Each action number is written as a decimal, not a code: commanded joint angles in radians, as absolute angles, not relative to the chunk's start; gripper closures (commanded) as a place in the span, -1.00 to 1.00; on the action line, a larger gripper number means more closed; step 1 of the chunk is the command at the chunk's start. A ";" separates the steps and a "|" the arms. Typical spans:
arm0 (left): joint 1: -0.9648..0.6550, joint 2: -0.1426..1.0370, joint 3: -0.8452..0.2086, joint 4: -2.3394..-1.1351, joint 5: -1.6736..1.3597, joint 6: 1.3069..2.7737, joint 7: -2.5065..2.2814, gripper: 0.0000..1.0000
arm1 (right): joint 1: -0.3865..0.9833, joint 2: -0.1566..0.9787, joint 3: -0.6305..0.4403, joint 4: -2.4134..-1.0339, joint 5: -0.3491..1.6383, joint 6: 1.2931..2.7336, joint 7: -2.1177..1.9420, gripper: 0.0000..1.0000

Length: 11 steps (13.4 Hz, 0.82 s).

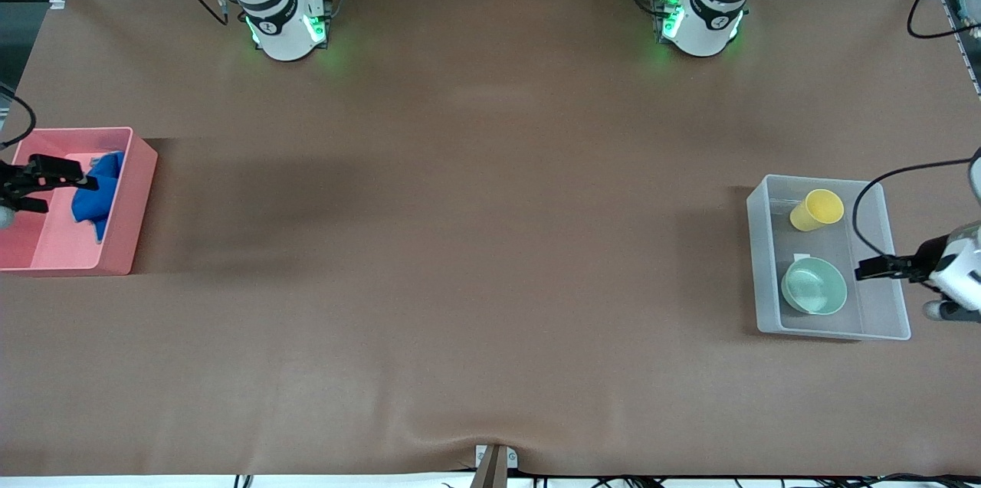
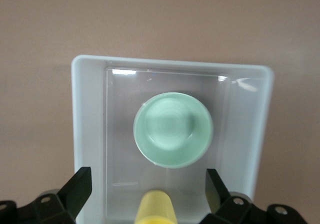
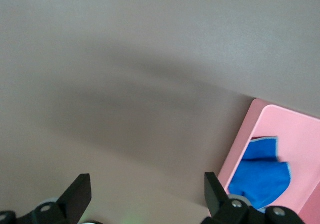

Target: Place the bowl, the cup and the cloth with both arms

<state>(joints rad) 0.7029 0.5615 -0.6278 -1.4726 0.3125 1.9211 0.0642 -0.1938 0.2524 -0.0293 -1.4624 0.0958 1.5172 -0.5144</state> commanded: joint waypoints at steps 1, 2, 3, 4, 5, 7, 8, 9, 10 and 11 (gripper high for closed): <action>0.701 0.413 -0.659 -1.502 0.250 1.840 0.063 -1.00 | -0.121 0.166 -0.040 -1.497 0.094 1.508 -0.327 -1.00; 0.703 0.381 -0.673 -1.500 0.241 1.813 0.064 -1.00 | -0.111 0.147 -0.040 -1.508 0.092 1.506 -0.283 -1.00; 0.701 0.346 -0.687 -1.499 0.232 1.792 0.063 -1.00 | -0.094 0.129 -0.040 -1.511 0.087 1.508 -0.243 -1.00; 0.703 0.313 -0.704 -1.500 0.232 1.780 0.064 -1.00 | -0.072 0.111 -0.040 -1.512 0.083 1.505 -0.188 -1.00; 0.703 0.283 -0.716 -1.500 0.232 1.752 0.067 -1.00 | -0.066 0.095 -0.038 -1.513 0.084 1.502 -0.152 -1.00; 0.703 0.235 -0.747 -1.497 0.232 1.708 0.069 -1.00 | -0.037 0.066 -0.040 -1.514 0.083 1.497 -0.086 -1.00; 0.703 0.212 -0.756 -1.497 0.232 1.703 0.069 -1.00 | -0.034 0.049 -0.040 -1.513 0.080 1.467 -0.046 -1.00; 0.703 0.192 -0.762 -1.497 0.230 1.689 0.072 -1.00 | -0.034 0.025 -0.040 -1.514 0.068 1.447 -0.037 -1.00; 0.693 0.183 -0.756 -1.494 0.230 1.683 0.081 -1.00 | -0.029 0.006 -0.038 -1.513 0.049 1.434 -0.035 -1.00; 0.651 0.157 -0.727 -1.494 0.235 1.681 0.086 -1.00 | -0.019 -0.008 -0.038 -1.511 0.025 1.419 -0.035 -1.00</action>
